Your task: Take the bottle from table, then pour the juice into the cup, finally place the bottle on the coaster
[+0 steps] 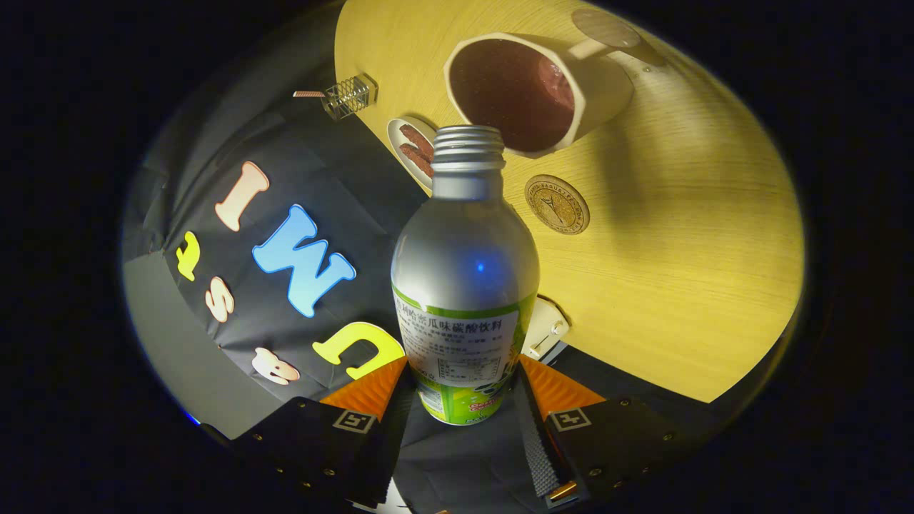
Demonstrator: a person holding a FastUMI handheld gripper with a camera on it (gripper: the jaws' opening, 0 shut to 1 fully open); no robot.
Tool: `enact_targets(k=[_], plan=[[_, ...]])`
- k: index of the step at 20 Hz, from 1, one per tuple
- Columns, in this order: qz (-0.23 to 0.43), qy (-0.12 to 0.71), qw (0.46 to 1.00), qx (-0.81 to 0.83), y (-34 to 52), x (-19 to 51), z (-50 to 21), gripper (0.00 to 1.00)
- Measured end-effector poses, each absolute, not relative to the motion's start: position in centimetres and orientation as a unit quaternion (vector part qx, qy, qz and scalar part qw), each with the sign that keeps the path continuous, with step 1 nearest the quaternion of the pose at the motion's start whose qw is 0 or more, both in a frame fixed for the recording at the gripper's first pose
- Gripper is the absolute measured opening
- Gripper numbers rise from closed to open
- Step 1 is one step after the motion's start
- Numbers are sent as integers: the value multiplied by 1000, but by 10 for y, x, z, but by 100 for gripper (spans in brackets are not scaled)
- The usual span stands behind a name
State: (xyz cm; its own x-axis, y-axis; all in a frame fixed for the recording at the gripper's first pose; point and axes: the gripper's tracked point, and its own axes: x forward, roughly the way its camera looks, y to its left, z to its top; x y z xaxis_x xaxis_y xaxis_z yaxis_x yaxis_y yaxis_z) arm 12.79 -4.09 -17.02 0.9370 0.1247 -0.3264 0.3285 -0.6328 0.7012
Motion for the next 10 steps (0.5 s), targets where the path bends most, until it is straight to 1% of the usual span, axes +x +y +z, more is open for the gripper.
enact_targets(k=[7,10], plan=[[-145,162,532,818,-25,115,-199,73],[-160,197,579,775,-14,108,-220,73]])
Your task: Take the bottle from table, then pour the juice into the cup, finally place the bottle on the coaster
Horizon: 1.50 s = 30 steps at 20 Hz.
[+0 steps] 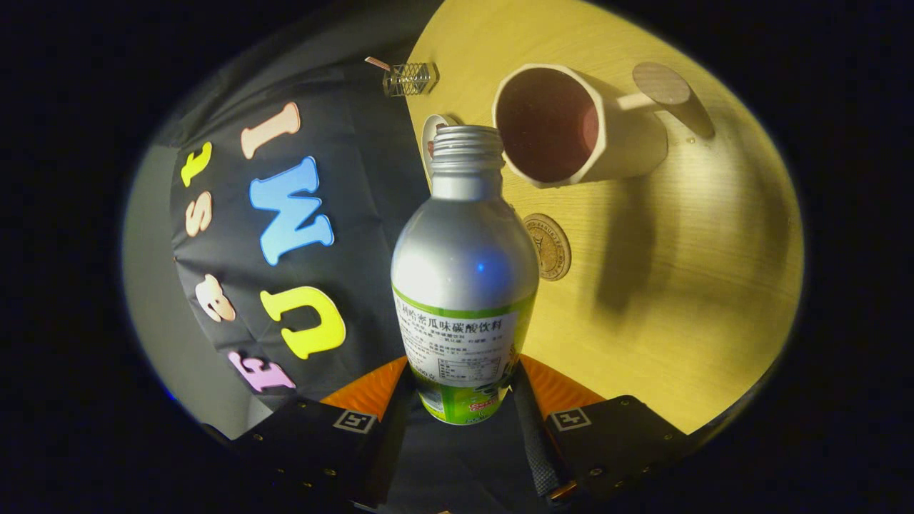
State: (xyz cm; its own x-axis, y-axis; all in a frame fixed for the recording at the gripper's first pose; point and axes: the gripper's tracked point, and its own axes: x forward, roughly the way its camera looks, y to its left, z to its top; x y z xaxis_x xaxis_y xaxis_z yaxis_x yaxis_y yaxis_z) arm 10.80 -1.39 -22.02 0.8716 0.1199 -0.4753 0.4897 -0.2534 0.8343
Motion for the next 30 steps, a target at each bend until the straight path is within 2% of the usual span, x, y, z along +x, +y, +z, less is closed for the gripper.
enact_targets(k=[8,15,24,30], plan=[[-179,242,688,661,-1,90,-259,74],[-209,247,762,560,-14,85,-270,73],[-244,262,845,396,-40,90,-275,73],[-271,237,876,321,-63,112,-261,74]])
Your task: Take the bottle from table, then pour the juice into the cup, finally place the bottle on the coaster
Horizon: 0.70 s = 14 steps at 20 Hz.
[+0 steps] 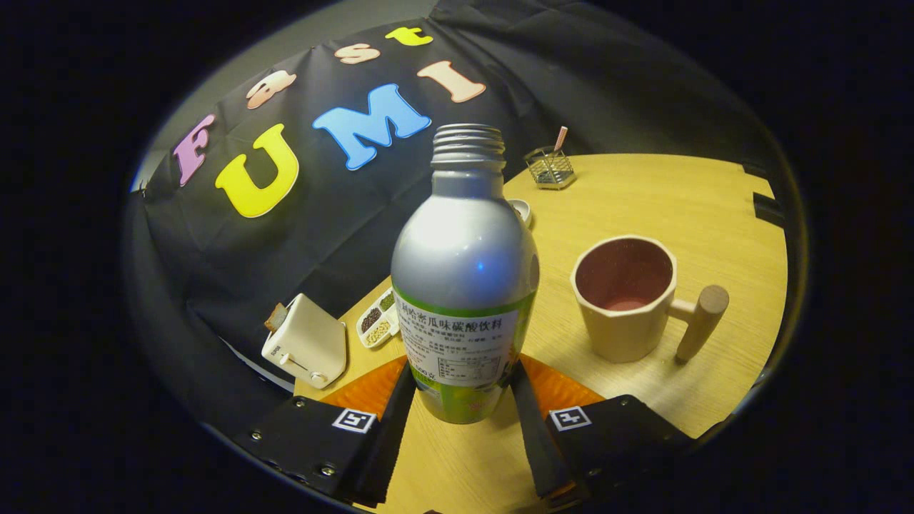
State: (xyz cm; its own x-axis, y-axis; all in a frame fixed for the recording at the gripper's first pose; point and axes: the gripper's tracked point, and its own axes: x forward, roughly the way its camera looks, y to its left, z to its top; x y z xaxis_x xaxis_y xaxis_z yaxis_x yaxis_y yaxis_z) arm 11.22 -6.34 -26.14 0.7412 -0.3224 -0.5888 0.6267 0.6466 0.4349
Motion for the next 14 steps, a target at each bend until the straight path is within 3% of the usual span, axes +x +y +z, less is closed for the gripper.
enact_targets(k=[14], plan=[[-250,268,920,141,-74,171,-288,74]])
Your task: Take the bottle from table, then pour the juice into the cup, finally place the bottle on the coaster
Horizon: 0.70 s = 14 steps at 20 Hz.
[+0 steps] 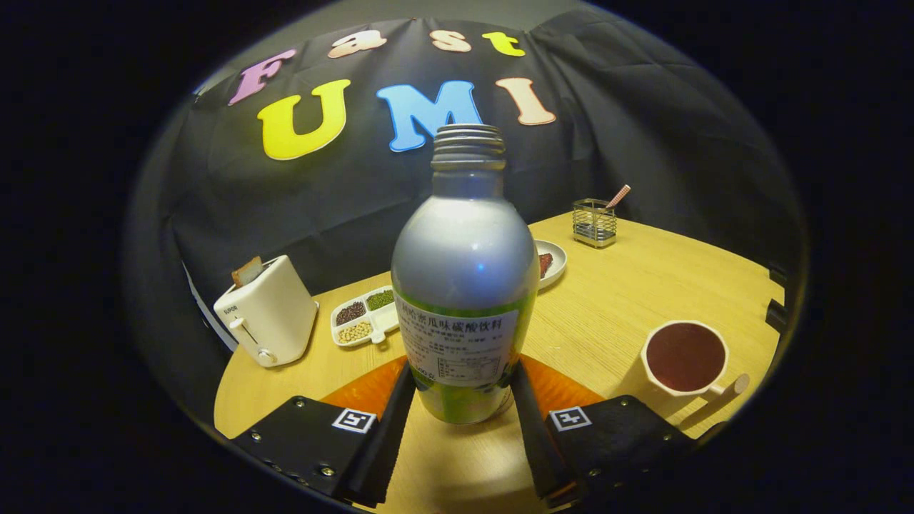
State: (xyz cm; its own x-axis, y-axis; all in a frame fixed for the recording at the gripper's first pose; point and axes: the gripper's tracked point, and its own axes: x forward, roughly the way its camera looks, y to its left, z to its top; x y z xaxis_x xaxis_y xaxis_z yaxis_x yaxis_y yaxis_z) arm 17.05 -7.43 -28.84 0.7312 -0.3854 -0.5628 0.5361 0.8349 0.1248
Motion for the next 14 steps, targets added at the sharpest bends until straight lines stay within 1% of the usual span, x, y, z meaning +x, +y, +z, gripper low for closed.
enact_targets(k=[6,10,14], plan=[[-243,280,922,111,-82,180,-305,74],[-223,289,926,97,-79,191,-316,75],[-219,305,924,68,-80,188,-323,75]])
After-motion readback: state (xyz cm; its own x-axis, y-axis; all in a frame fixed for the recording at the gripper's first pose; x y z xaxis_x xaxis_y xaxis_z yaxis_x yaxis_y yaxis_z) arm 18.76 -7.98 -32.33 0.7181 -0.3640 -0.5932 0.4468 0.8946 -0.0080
